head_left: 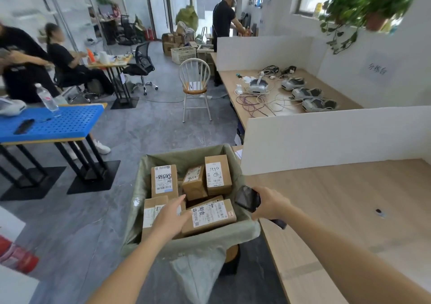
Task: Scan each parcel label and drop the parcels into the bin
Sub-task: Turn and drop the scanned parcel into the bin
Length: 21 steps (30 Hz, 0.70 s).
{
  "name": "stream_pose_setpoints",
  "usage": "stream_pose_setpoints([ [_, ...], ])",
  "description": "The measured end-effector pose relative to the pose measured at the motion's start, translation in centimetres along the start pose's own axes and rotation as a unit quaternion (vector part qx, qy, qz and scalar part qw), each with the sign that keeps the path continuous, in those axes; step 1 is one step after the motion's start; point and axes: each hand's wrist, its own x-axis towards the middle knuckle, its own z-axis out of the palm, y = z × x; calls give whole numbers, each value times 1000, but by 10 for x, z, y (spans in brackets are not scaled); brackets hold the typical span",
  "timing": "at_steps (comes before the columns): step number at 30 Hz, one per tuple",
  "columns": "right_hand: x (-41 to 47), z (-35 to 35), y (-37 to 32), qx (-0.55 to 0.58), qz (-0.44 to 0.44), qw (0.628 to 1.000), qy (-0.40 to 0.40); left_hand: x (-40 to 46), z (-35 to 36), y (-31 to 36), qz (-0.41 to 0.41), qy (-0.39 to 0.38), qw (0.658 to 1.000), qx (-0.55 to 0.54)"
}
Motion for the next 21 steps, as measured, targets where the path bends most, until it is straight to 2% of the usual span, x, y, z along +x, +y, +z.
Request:
stream_pose_setpoints([
  [9,-119,-69,8,-18,18,996,90,-64,-21,75,137,56,988,54],
  [16,-222,-107,12,-9,66,981,180,-111,-35,140,229,73,969,60],
  [21,-303,-110,17,-6,116,962,246,-150,-34,171,288,62,953,77],
])
